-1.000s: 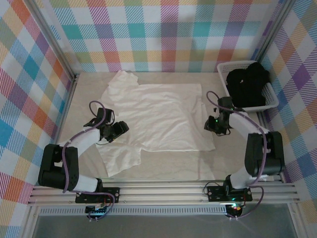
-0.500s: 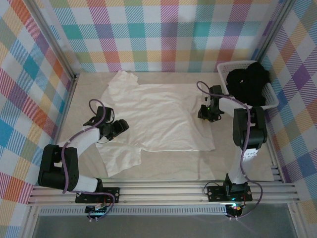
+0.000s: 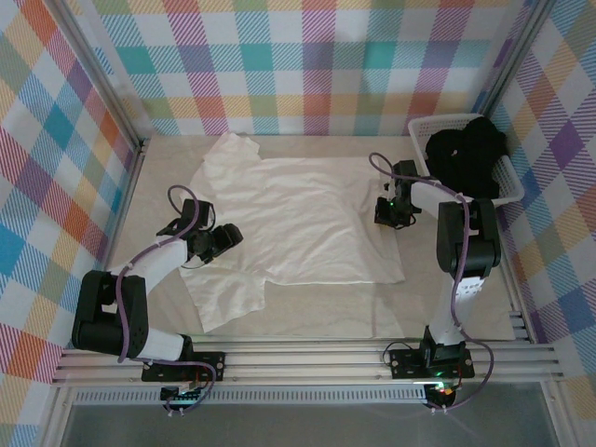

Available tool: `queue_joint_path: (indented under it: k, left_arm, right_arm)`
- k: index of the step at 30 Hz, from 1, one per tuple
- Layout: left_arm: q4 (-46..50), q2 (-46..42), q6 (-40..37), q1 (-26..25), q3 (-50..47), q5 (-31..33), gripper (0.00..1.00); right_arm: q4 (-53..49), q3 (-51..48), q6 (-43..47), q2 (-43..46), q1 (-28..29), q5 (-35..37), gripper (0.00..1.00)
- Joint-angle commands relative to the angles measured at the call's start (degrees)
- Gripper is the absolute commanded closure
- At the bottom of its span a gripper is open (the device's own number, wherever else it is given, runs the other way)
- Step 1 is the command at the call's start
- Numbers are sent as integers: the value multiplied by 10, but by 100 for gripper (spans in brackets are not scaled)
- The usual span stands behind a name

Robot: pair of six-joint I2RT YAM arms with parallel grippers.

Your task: Fold the inside-out t-shirt

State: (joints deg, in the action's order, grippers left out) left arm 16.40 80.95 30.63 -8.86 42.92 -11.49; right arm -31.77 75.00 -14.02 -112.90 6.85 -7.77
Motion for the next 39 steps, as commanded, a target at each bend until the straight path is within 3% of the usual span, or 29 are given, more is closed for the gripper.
queue_joint_path:
  k: [1,13,30,35,39]
  left_arm:
    - [8,3,-11,-5,10,0,30]
    - [14,-2,-15,-5,8,5,29]
    - [19,-6,-20,-5,6,12,29]
    - [20,-4,-23,-5,7,13,29]
    - [27,-8,-25,-5,7,24,29]
  right_arm:
    - [-17,11,12,13,3,-2,99]
    - [-51,15,29,55,-10,68,100]
    - [-104,86,52,-5,-15,151,100]
    - [-120,90,52,-10,-14,166,85]
    - [-124,61,41,39,-10,158,74]
